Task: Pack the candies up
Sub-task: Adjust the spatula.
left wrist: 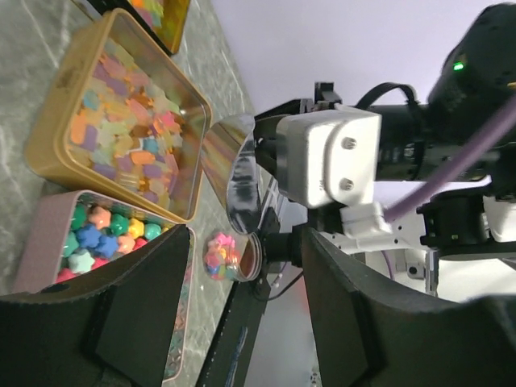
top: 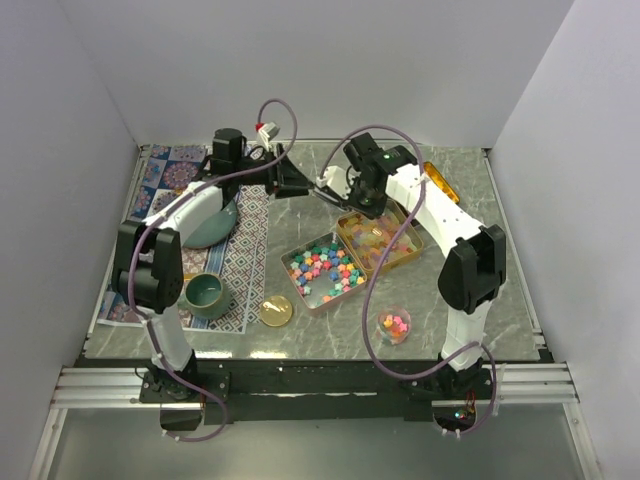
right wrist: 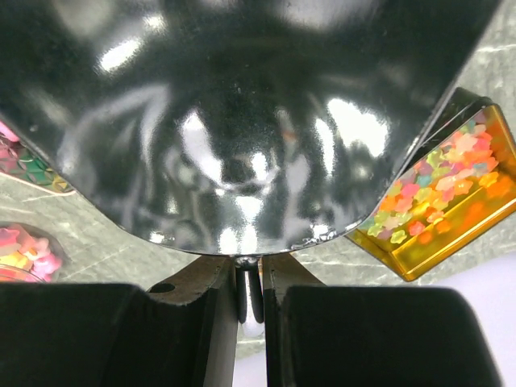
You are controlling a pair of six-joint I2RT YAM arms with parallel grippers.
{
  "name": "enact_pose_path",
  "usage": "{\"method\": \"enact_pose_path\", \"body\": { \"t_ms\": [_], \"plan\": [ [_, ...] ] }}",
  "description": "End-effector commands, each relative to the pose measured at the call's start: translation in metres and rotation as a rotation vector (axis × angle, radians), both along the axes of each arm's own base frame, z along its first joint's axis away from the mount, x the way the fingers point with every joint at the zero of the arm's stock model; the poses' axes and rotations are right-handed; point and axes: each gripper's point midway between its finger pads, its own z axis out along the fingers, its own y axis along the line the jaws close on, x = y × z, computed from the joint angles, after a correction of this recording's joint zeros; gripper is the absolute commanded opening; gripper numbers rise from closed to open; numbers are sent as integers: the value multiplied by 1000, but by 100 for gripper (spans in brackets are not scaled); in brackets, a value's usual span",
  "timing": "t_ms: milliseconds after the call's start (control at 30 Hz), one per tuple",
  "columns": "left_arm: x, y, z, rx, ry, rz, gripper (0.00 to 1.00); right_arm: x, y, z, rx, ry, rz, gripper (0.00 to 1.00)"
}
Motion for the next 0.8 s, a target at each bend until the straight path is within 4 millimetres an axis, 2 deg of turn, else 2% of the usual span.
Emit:
{"method": "enact_pose_path", "body": {
  "t_ms": [0, 133, 233, 333, 433, 467, 567, 700, 733, 767],
  "plan": [
    [8, -8, 2, 13, -36, -4, 64, 6, 13, 26, 51, -81, 47, 0],
    [9, -13, -6, 28, -26, -3, 64, -6, 21, 31, 57, -82, 89, 0],
    [7, -19, -11, 37, -21, -13, 64, -12, 30, 42, 85, -106, 106, 0],
    [4, -24, -20, 40, -3, -37, 58, -16, 41, 60, 156, -130, 119, 0],
    [-3, -27, -23, -7, 8, -90, 36, -20, 47, 76, 212, -155, 121, 0],
    [-10, -28, -20, -33, 7, -136, 22, -20, 47, 85, 233, -178, 118, 0],
    [-22, -30, -16, -92, 13, -207, 7, -25, 46, 96, 269, -206, 121, 0],
    [-31, -28, -13, -133, 32, -265, 1, -32, 42, 95, 305, -188, 109, 2],
    [-32, -28, -10, -140, 16, -272, 1, -35, 43, 92, 318, -167, 109, 9],
    [-32, -28, -9, -144, 9, -274, 1, -35, 39, 91, 328, -156, 92, 22]
  ]
}}
